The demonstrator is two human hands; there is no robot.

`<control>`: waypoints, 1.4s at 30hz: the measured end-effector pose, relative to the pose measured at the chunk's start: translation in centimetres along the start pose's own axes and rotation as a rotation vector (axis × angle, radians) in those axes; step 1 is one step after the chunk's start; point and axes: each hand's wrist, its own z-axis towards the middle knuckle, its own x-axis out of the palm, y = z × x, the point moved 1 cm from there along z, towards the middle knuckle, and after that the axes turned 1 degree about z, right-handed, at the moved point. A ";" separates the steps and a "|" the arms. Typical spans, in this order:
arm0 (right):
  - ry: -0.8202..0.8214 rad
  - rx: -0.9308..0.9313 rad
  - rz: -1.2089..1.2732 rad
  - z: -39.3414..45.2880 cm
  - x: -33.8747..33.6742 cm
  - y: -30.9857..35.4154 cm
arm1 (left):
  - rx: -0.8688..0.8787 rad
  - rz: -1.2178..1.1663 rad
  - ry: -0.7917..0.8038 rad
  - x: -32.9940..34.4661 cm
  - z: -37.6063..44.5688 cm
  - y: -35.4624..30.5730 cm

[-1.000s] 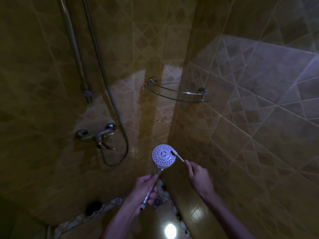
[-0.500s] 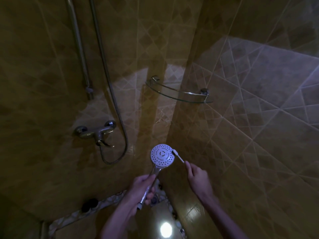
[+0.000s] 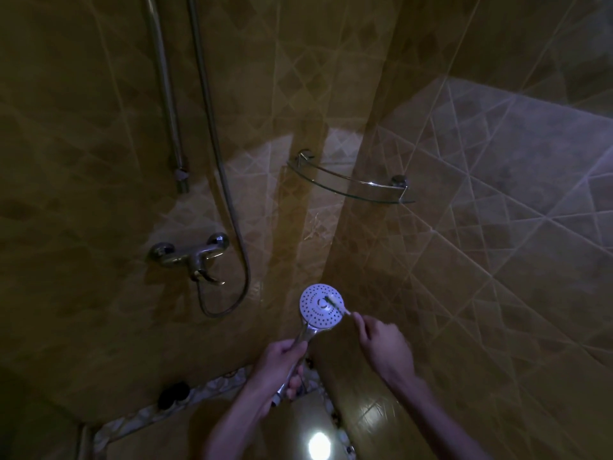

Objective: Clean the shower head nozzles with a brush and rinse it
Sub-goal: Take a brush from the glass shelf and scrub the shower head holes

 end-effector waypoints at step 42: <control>0.046 -0.301 -0.250 -0.1 0.1 2.9 | 0.001 0.069 -0.037 0.0 -1.9 1.1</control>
